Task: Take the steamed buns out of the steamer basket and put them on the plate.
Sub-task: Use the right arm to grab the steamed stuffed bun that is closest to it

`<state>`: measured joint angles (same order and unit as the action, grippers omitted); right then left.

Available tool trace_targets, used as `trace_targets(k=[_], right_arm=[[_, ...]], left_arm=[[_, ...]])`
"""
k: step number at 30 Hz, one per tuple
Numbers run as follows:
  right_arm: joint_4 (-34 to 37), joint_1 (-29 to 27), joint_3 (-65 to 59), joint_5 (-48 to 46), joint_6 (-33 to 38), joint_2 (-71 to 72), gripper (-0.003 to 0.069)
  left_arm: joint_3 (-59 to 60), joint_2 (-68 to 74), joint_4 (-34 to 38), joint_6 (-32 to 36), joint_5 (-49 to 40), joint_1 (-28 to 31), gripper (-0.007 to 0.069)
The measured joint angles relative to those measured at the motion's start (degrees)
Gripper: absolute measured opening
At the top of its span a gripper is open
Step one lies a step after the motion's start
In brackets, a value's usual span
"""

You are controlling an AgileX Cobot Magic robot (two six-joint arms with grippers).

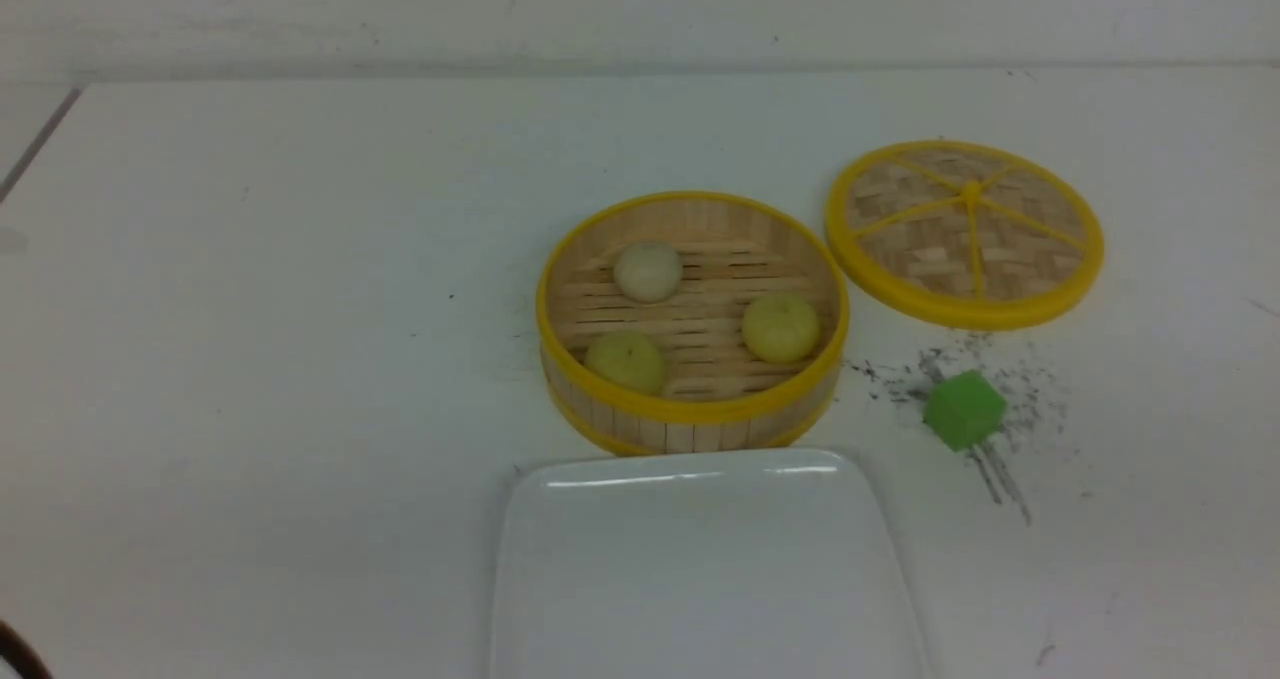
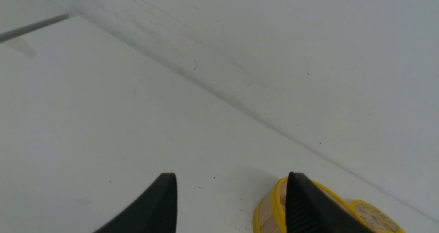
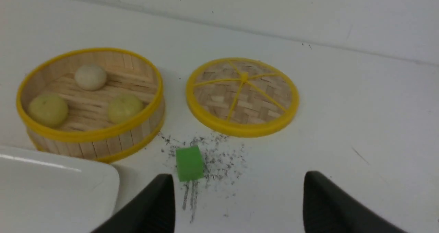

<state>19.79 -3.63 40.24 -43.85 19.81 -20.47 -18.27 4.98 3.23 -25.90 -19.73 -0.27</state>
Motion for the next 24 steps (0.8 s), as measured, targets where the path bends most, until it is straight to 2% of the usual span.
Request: trace_targets(k=[7, 13, 19, 24], right_arm=[[5.15, 0.0, 9.87, -1.53, 1.53, -13.96, 0.0494], [12.05, 0.0, 18.0, -6.71, 9.1, -26.55, 0.0494], [21.06, 0.12, 26.77, -11.69, 19.68, -39.26, 0.0494], [22.37, 2.28, 32.41, -14.83, 23.03, -47.9, 0.0494]], left_arm=[[-2.95, 7.17, -0.12, 5.93, 2.57, 0.0, 0.0386], [-4.75, 14.06, -0.17, 7.86, 4.69, 0.0, 0.0375], [-5.26, 18.28, -0.3, 9.64, 6.17, 0.0, 0.0375], [-5.26, 19.1, -0.3, 12.46, 6.6, 0.0, 0.0375]])
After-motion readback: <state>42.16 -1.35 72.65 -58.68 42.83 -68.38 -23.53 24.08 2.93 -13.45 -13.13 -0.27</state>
